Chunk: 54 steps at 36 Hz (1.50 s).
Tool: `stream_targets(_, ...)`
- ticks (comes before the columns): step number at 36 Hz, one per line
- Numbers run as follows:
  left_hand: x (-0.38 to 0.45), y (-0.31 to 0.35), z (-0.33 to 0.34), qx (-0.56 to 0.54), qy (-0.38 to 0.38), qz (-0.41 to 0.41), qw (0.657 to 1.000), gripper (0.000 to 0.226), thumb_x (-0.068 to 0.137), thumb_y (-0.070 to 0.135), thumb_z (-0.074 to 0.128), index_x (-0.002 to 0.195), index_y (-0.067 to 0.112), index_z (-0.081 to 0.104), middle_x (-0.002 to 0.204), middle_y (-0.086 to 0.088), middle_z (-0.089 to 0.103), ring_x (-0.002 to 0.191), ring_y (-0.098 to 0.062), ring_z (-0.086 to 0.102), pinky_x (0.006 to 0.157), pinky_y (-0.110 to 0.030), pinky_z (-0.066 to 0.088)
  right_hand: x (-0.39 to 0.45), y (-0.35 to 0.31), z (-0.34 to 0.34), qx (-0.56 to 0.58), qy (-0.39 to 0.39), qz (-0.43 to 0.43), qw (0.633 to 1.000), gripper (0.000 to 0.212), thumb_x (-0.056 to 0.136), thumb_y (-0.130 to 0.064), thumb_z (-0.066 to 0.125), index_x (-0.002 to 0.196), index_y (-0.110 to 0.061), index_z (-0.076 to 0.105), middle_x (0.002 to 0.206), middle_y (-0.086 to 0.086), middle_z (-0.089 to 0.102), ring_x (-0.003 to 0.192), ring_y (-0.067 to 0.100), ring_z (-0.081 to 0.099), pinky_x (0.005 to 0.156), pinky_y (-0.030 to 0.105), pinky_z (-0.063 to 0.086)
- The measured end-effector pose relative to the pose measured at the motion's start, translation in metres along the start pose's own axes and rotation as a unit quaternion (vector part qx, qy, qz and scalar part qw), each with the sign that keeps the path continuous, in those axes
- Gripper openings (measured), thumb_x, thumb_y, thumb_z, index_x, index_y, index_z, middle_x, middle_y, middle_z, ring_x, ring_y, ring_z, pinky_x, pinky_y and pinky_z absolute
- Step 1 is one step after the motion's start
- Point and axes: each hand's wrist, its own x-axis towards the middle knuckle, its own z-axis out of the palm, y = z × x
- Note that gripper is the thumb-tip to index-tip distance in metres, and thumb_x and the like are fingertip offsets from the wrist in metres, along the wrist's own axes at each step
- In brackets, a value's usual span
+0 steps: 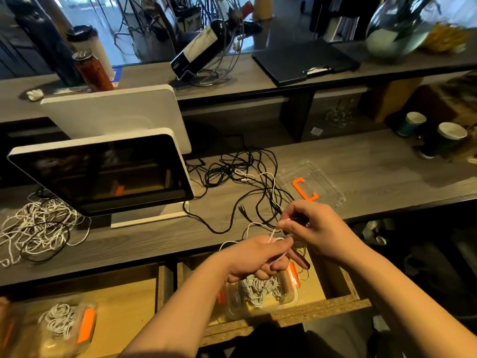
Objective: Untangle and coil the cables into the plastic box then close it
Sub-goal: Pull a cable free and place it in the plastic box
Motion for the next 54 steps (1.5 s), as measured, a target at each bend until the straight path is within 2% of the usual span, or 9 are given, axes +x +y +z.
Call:
stream_targets(6, 0.001, -0.001, 0.000, 0.041, 0.079, 0.010, 0.996, 0.050, 0.104, 0.054, 0.033, 0.090, 0.011, 0.056, 0.067, 0.004, 0.059, 0.054, -0.005, 0.041, 0.052, -0.021, 0.029, -0.001, 0.005, 0.003, 0.016, 0.032, 0.037, 0.999, 0.018, 0.085, -0.041, 0.070, 0.084, -0.024, 0.065, 0.078, -0.003, 0.068, 0.073, 0.012, 0.065, 0.070, 0.042, 0.057)
stream_targets(10, 0.006, -0.004, -0.003, 0.047, 0.137, 0.072, 0.987, 0.049, 0.101, 0.059, 0.026, 0.119, 0.027, 0.059, 0.067, 0.003, 0.059, 0.054, -0.008, 0.044, 0.058, -0.023, 0.038, -0.003, 0.010, 0.002, 0.035, 0.060, 0.052, 0.996, 0.023, 0.085, -0.048, 0.064, 0.084, -0.025, 0.064, 0.076, 0.001, 0.067, 0.070, 0.018, 0.063, 0.067, 0.045, 0.056)
stream_targets(18, 0.012, 0.003, 0.001, -0.100, 0.169, 0.185, 0.963, 0.053, 0.095, 0.060, 0.035, 0.137, 0.038, 0.058, 0.070, 0.002, 0.051, 0.055, -0.008, 0.037, 0.050, -0.020, 0.030, -0.002, 0.004, 0.006, 0.062, 0.122, 0.049, 0.989, 0.015, 0.092, -0.034, 0.065, 0.079, -0.028, 0.060, 0.060, -0.012, 0.054, 0.055, 0.003, 0.044, 0.054, 0.020, 0.037)
stream_targets(23, 0.009, 0.010, 0.002, -0.217, 0.147, 0.230, 0.937, 0.051, 0.096, 0.055, 0.036, 0.131, 0.030, 0.063, 0.070, 0.002, 0.044, 0.057, -0.007, 0.028, 0.053, -0.026, 0.015, -0.007, -0.003, 0.021, 0.089, 0.121, 0.051, 0.987, 0.030, 0.092, -0.045, 0.057, 0.077, -0.021, 0.067, 0.066, 0.005, 0.059, 0.060, 0.015, 0.051, 0.056, 0.029, 0.039)
stream_targets(29, 0.014, 0.018, 0.002, -0.262, 0.209, 0.243, 0.911, 0.053, 0.094, 0.055, 0.039, 0.129, 0.025, 0.066, 0.071, 0.003, 0.041, 0.060, -0.007, 0.033, 0.049, -0.019, 0.024, -0.014, 0.001, 0.035, 0.109, 0.072, 0.091, 0.987, 0.024, 0.100, -0.032, 0.054, 0.081, -0.026, 0.067, 0.073, 0.001, 0.064, 0.070, 0.020, 0.058, 0.066, 0.041, 0.046)
stream_targets(35, 0.020, 0.024, 0.001, -0.228, 0.283, 0.236, 0.901, 0.054, 0.101, 0.052, 0.032, 0.112, 0.026, 0.077, 0.074, 0.004, 0.060, 0.078, -0.007, 0.054, 0.081, -0.028, 0.042, -0.021, 0.006, 0.042, 0.108, 0.068, 0.127, 0.984, 0.026, 0.100, -0.033, 0.053, 0.077, -0.029, 0.065, 0.063, -0.011, 0.056, 0.061, 0.004, 0.049, 0.061, 0.032, 0.039)
stream_targets(39, 0.024, 0.031, 0.006, -0.249, 0.273, 0.249, 0.895, 0.055, 0.100, 0.051, 0.033, 0.124, 0.018, 0.069, 0.080, -0.003, 0.059, 0.079, -0.016, 0.058, 0.085, -0.038, 0.048, -0.021, 0.006, 0.040, 0.106, 0.080, 0.138, 0.981, 0.026, 0.099, -0.032, 0.054, 0.077, -0.028, 0.066, 0.062, -0.007, 0.057, 0.059, 0.007, 0.049, 0.059, 0.032, 0.039)
stream_targets(46, 0.033, 0.035, 0.013, -0.342, 0.274, 0.249, 0.864, 0.056, 0.104, 0.052, 0.030, 0.132, 0.014, 0.059, 0.061, 0.003, 0.029, 0.049, -0.007, 0.026, 0.044, -0.021, 0.025, -0.023, 0.000, 0.049, 0.089, 0.070, 0.146, 0.983, 0.032, 0.101, -0.034, 0.053, 0.076, -0.021, 0.068, 0.066, 0.004, 0.063, 0.061, 0.018, 0.053, 0.061, 0.040, 0.042)
stream_targets(54, 0.037, 0.023, 0.004, -0.321, 0.353, 0.245, 0.844, 0.062, 0.101, 0.057, 0.032, 0.119, 0.007, 0.064, 0.056, 0.005, 0.027, 0.042, -0.005, 0.019, 0.039, -0.022, 0.014, -0.033, -0.013, 0.065, 0.004, -0.014, 0.130, 0.991, 0.034, 0.102, -0.039, 0.048, 0.077, -0.021, 0.063, 0.067, 0.000, 0.062, 0.064, 0.014, 0.054, 0.064, 0.037, 0.042)
